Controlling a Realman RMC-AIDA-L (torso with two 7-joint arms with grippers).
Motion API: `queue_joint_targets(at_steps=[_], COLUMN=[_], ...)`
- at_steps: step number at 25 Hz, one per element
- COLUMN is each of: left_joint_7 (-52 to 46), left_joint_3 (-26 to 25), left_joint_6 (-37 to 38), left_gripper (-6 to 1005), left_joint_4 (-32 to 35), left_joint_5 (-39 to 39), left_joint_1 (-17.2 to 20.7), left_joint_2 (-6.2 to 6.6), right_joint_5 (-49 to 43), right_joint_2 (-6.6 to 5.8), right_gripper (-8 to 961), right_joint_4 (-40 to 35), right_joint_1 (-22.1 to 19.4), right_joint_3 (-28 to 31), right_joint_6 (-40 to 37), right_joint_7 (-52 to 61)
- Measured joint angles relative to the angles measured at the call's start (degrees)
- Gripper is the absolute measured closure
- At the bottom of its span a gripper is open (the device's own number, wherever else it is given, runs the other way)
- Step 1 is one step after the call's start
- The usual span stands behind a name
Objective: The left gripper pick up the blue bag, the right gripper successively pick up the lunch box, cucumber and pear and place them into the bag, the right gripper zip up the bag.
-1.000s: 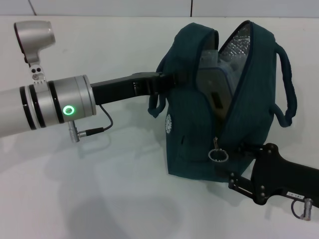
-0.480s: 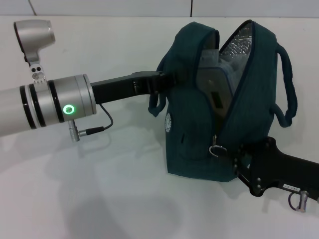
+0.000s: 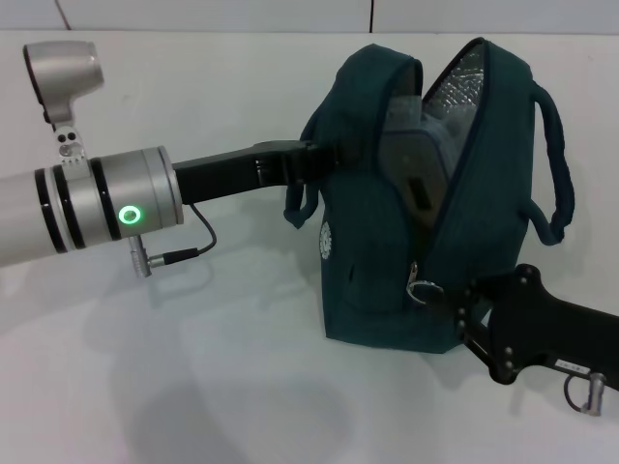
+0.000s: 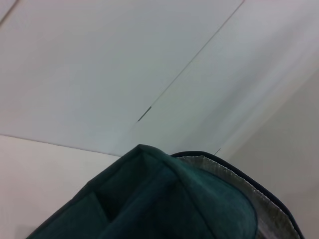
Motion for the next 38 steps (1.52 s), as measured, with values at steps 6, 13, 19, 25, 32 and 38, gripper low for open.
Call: queue_joint_targets(at_steps=[6, 13, 19, 25, 32, 38], left_joint_7=[0.0, 0.0, 0.1, 5.5, 10.0, 12.3], left_joint_3=[-0.1, 0.0, -0.1, -0.1, -3.2, -8.0], left_joint_6=[0.2, 0.4, 0.4, 2.9, 4.9, 8.6], left_gripper=[873, 721, 647, 479, 201, 122], left_joint_4=[0.0, 0.0, -0.1, -0.1, -0.2, -2.7], left_joint_5=[0.0, 0.0, 0.0, -4.1, -8.2, -8.3], left_joint_1=[0.4, 0.4, 0.4, 1.5, 3.9, 4.7], left_joint_2=[0.00, -0.05, -0.10, -0.09, 0.06, 0.13], right_joint_5=[0.1, 0.4, 2.0, 2.9, 5.0, 9.1], right_joint_2=[-0.28, -0.36, -0.03, 0.04, 0.04, 0.10], right_gripper=[942, 942, 941, 941, 941, 941], right_joint_4=[0.1, 0.1, -0.3, -2.0, -2.8, -3.6], right_joint_1=[-1.0, -1.6, -0.3, -0.1, 0.0, 1.7], right_joint_3=[1.1, 3.1, 2.7, 2.6, 2.5, 2.5], right_joint_6=[-4.0, -6.1, -6.4, -6.9, -7.3, -5.5], right_joint_7=[-1.8, -2.7, -2.8, -2.8, -2.9, -2.7])
